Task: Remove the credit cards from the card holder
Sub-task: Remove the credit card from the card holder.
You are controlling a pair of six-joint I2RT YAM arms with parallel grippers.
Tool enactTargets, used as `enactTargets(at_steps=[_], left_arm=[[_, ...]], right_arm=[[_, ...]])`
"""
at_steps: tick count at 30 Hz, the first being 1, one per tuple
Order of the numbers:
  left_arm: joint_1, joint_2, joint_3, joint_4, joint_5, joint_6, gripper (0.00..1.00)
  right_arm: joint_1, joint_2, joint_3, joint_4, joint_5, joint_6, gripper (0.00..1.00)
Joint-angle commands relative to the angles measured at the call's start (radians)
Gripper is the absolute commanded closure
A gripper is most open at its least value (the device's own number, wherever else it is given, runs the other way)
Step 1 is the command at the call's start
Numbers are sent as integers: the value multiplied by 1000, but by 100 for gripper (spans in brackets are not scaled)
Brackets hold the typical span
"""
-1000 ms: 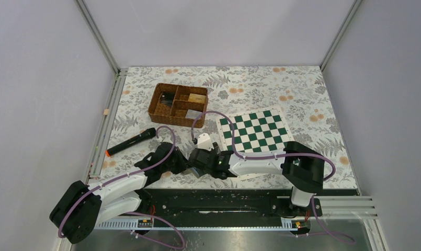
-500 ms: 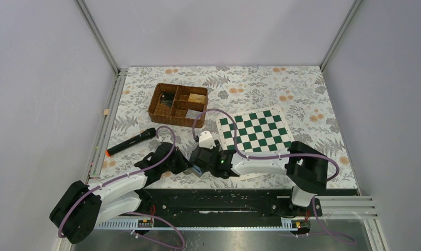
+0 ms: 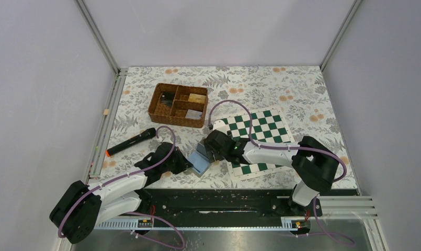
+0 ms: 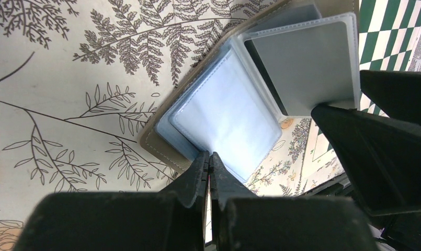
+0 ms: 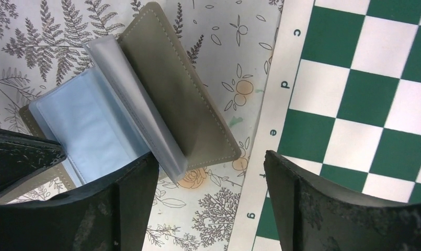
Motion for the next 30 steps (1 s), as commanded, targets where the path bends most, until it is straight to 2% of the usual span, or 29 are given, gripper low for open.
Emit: enactTargets(at_steps=[1,8,16,22,24,28,30], left_arm=[[-1,18,-9,-93,-57,26,100],[1,-4,16,-146,-107,42,100],[20,-8,46,-195,-133,65,100],[31,-14,56,-207,-131,74,100],[35,-23,71,-221,-133,80,100],[44,-54,127,-289,-144,105,100],[48,-86,177,-340,-147,120,100]], right_arm=[[-51,-28,-16,93,-146,-34,20],[-152,-9,-8,133,-364,-48,27],[-209,47,19,138,-504,-43,31],[-211,54,7,180,-545,-22,34],[-213,48,0,186,-556,-12,41],[-213,11,-58,262,-604,71,73],[-213,-15,-106,324,-622,127,84]])
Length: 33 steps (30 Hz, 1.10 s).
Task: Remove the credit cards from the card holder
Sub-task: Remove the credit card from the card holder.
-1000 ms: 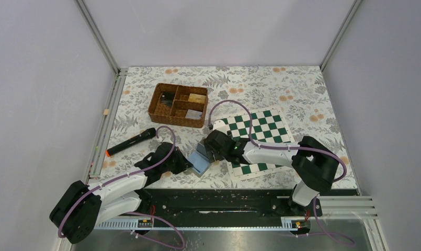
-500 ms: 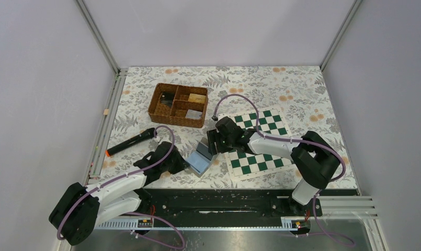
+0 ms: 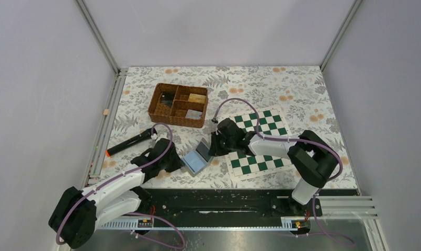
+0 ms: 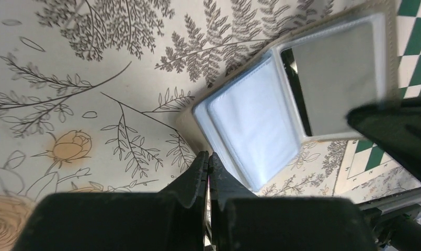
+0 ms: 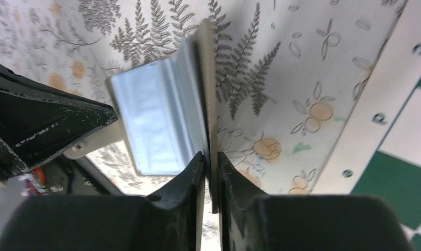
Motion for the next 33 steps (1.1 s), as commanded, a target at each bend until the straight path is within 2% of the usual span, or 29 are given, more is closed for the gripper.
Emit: enactTargets(at_steps=[1,3,5,8,11,18,22,26,29,31,33], left_arm=[[13,-74,123,-137,-49,56,100],[12,-115,172,-162,-20,62,96],[11,-148,197,-132,54,54,92],[9,-159,173,-7,191,5,86],[9,-120,115,155,270,-50,82],[9,68,6,421,308,-119,79],[9,90,-5,388,255,-100,78],[9,89,-8,330,207,-72,78],[9,93,-6,299,188,-57,78],[9,95,-1,271,170,-43,78],[9,95,2,259,154,-32,78]], right_arm=[[-6,-76,-92,149,-74,130,88],[-6,-100,-135,198,-74,172,96],[-5,-123,-166,229,-66,201,100],[-6,-149,-189,249,-59,219,100],[-5,-148,-196,271,-70,234,100],[-5,-129,-259,412,-102,348,100],[-2,-95,-299,509,-127,426,100],[5,-92,-306,462,-99,422,82],[5,-138,-290,306,-15,369,57],[5,-172,-258,166,44,328,45],[5,-201,-223,70,76,286,38]])
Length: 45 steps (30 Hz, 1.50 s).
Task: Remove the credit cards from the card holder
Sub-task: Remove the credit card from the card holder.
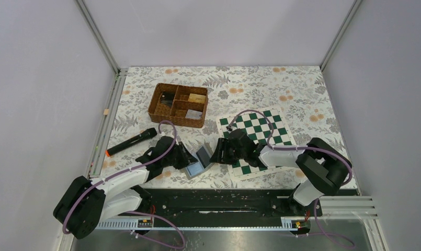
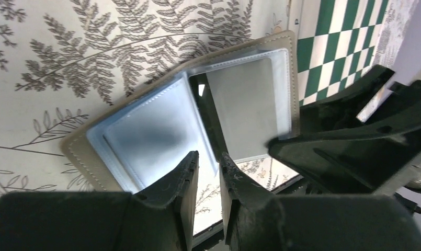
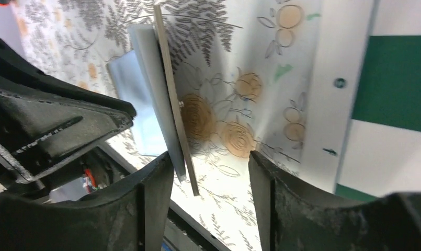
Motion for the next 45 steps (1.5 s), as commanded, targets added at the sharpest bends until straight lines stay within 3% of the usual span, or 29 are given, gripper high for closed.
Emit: enactTargets(at_steps=[1,5,8,11,17,25,35,38,45], left_arm=[[0,2,18,-26,-66,45,78],[0,14,25,-40,-66,54,78],[0,18,27,-36,-66,52,78],[0,31,34,-38,-68,58,78],[0,40,42,-56,-76,58,79],[0,22,44,-117,-117,66,79],[0,28,86,-179,-162,95,79],[0,24,87,-141,-144,90,79],[-3,16,-21,196,-56,32,75]], right_arm=[[3,-104,91,-240,114,-95,37],[10,-197,156,-390,149,-151,41],[14,-237,206,-444,124,-187,49],[32,-232,238,-407,48,-212,62],[108,-107,339,-349,-63,-237,73],[83,70,384,-344,-1,-271,73],[32,187,320,-323,36,-287,71],[33,175,259,-259,43,-251,71],[31,174,213,-216,44,-213,71]])
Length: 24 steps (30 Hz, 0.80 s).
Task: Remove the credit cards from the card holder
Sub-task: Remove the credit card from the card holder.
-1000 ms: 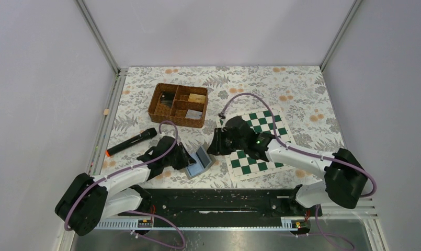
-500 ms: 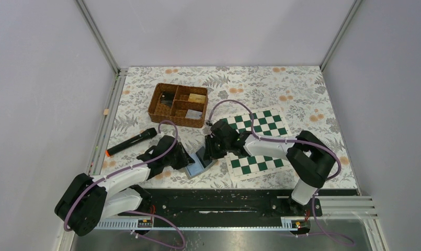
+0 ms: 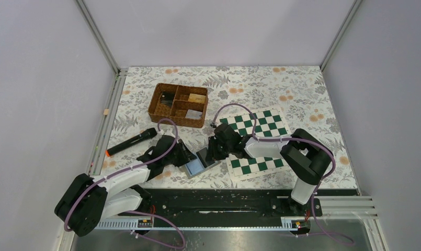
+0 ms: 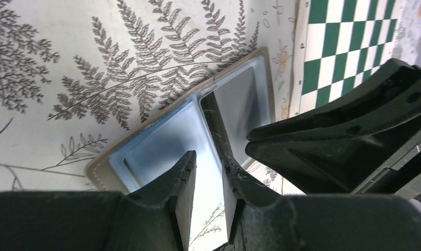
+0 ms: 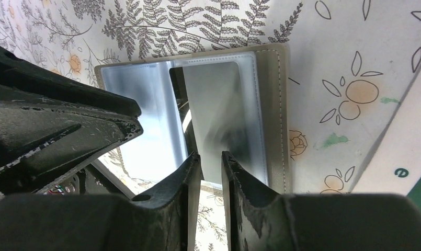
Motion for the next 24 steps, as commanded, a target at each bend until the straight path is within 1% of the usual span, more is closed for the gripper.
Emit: enactTargets(at_steps=[1,3,10,12,15,16,19,24], left_arm=[[-3,-6,-57,248,35,-33,74],[-5,7,-73,299,34,-43,73],[-13,76,-72,359,-30,-66,73],[-17,102,-61,334,-51,-69,73],[-25,119,-66,312,-73,-74,73],[-26,122,-74,313,-78,-78,73],[-30,131,-84,320,-83,-84,73],[-33,134,-99,362,-82,-82,73]], right_arm=[[-5,9,-45,1,35,20,72],[-7,3,-56,10,33,23,72],[-13,-29,-70,22,23,27,71],[-14,-68,-69,11,40,19,66],[-16,-112,-44,-51,89,-24,55],[-18,-112,-24,-72,101,-38,55],[-29,-76,10,-106,106,-69,54],[-29,-28,20,-106,110,-77,56]])
